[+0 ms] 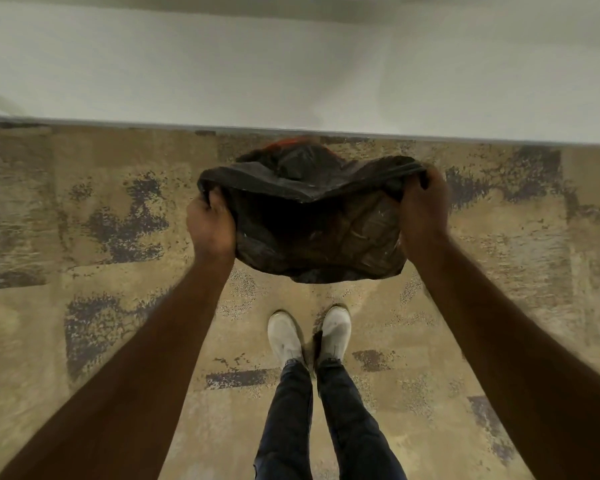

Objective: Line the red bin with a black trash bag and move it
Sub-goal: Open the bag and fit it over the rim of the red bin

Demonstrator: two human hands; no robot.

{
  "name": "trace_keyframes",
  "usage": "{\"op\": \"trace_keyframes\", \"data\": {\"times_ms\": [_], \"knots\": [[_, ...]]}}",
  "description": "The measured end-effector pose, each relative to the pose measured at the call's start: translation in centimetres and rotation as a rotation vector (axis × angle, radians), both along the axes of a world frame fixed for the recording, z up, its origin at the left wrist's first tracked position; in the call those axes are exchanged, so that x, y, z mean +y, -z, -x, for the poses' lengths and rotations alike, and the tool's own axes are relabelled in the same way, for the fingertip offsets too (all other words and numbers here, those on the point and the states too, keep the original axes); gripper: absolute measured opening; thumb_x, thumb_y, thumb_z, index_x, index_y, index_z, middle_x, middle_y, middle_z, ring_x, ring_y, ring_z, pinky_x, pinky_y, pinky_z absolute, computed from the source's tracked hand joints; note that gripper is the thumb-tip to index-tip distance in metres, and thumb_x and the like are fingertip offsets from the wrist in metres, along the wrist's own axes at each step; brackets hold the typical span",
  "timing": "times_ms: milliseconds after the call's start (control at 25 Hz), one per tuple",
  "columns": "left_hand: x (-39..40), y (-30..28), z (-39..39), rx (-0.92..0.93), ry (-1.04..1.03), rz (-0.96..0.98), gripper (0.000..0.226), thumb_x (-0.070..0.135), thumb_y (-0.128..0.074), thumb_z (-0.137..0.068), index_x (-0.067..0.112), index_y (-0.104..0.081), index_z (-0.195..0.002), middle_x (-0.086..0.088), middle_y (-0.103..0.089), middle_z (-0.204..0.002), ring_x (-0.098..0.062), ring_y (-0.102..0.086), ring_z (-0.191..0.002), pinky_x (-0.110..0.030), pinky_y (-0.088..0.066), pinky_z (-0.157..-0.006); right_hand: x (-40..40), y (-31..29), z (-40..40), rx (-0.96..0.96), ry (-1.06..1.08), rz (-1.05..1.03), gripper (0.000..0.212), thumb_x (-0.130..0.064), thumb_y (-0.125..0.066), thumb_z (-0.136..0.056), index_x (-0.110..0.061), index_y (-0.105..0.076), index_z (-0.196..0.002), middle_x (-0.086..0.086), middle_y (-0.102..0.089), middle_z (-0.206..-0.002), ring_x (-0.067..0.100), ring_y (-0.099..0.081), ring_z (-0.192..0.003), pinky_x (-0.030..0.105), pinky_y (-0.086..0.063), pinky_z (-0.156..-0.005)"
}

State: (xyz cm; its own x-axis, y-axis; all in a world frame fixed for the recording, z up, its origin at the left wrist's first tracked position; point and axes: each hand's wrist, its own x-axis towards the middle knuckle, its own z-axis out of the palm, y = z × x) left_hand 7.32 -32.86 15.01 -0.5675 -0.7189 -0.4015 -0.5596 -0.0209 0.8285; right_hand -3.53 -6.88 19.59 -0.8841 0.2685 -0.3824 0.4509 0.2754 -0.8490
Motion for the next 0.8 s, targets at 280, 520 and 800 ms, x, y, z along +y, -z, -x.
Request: {"op": "trace_keyframes", "data": {"times_ms": [280, 520, 800], "knots": [[0.2, 4.6, -1.2, -0.277, 0.118, 0.097, 0.039, 0.03, -0.037, -0.107, 0.009, -0.054, -0.078, 0.002, -0.051, -0.067, -0.022, -0.052, -0.064, -0.033, -0.039, -0.057, 0.9, 4.3, 0.5, -0.149, -0.061, 0.003, 0.034, -0.011, -0.047, -0.103, -0.028, -0.067, -0.081, -0.002, -0.066, -0.086, 0.035, -0.069, -0.102, 0.059, -0.058, -0.093], [0.0, 9.5, -2.6, -0.367, 0.288, 0.205, 0.043, 0.031, -0.038, -0.107, -0.003, -0.061, -0.094, -0.018, -0.057, -0.081, -0.032, -0.056, -0.076, -0.039, -0.04, -0.065, 2.2, 9.0, 0.3, -0.251, -0.086, 0.001, 0.036, -0.015, -0.044, -0.106, -0.029, -0.069, -0.084, -0.002, -0.068, -0.091, 0.027, -0.067, -0.101, 0.063, -0.054, -0.096], [0.2, 8.8, -1.0, -0.313, 0.076, 0.073, 0.052, 0.046, -0.036, -0.098, 0.004, -0.065, -0.084, -0.017, -0.066, -0.087, -0.032, -0.061, -0.08, -0.04, -0.046, -0.068, 1.6, 9.2, 2.2, -0.242, -0.044, 0.038, 0.026, -0.018, -0.045, -0.107, -0.026, -0.068, -0.1, -0.003, -0.069, -0.099, 0.018, -0.069, -0.1, 0.037, -0.065, -0.075]]}}
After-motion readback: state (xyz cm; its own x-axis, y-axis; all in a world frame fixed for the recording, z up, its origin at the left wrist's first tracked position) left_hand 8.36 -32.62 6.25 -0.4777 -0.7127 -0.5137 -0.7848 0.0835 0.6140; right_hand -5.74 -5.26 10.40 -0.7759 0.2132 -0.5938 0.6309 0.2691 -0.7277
